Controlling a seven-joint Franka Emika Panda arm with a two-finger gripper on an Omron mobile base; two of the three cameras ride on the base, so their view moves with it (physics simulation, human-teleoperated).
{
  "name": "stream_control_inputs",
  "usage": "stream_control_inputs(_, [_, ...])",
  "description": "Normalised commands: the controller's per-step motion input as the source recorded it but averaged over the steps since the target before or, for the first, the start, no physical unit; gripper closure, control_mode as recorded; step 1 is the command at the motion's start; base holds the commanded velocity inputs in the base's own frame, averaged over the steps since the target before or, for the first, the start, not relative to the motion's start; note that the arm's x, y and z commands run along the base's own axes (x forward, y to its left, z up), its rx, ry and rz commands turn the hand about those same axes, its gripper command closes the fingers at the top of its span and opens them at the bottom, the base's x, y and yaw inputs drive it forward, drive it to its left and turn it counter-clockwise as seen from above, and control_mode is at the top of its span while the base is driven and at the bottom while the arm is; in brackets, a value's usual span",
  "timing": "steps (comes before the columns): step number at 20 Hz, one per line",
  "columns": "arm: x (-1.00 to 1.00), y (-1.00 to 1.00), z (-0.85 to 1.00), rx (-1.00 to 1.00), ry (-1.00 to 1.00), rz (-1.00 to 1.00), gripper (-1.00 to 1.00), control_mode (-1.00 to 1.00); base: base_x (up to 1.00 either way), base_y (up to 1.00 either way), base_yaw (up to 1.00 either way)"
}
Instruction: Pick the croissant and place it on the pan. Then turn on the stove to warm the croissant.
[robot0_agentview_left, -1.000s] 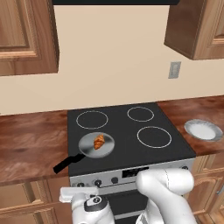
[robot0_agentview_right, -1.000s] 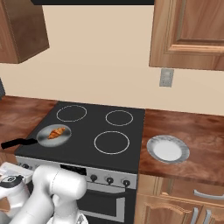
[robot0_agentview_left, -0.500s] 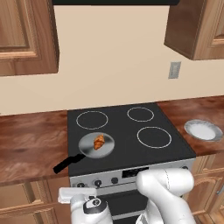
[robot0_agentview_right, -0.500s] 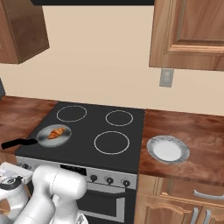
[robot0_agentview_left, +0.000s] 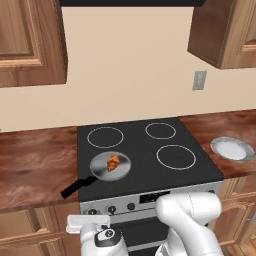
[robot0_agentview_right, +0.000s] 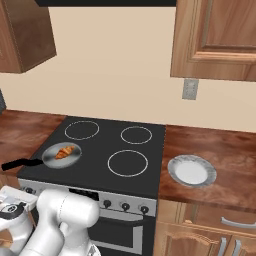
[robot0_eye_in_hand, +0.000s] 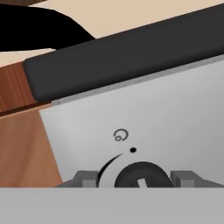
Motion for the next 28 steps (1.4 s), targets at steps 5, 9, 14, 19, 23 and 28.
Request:
stream_control_inputs(5, [0.45,-0.09,-0.18,0.06,0.0,0.04,1.0,-1.0,0.0,0.0,0.0])
stream_control_inputs(9, [0.38,-0.2,-0.2,0.07,0.0,0.09,1.0,-1.0,0.0,0.0,0.0])
stream_control_inputs(14, [0.45,-0.25,-0.18,0.09,0.0,0.1,1.0,-1.0,0.0,0.0,0.0])
stream_control_inputs(19, [0.45,-0.37,-0.14,0.13,0.0,0.18,1.0,-1.0,0.0,0.0,0.0])
stream_control_inputs(23, [0.27,-0.5,-0.11,0.15,0.0,0.27,1.0,-1.0,0.0,0.0,0.0])
stream_control_inputs(28, [0.42,-0.43,-0.1,0.14,0.0,0.23,1.0,-1.0,0.0,0.0,0.0])
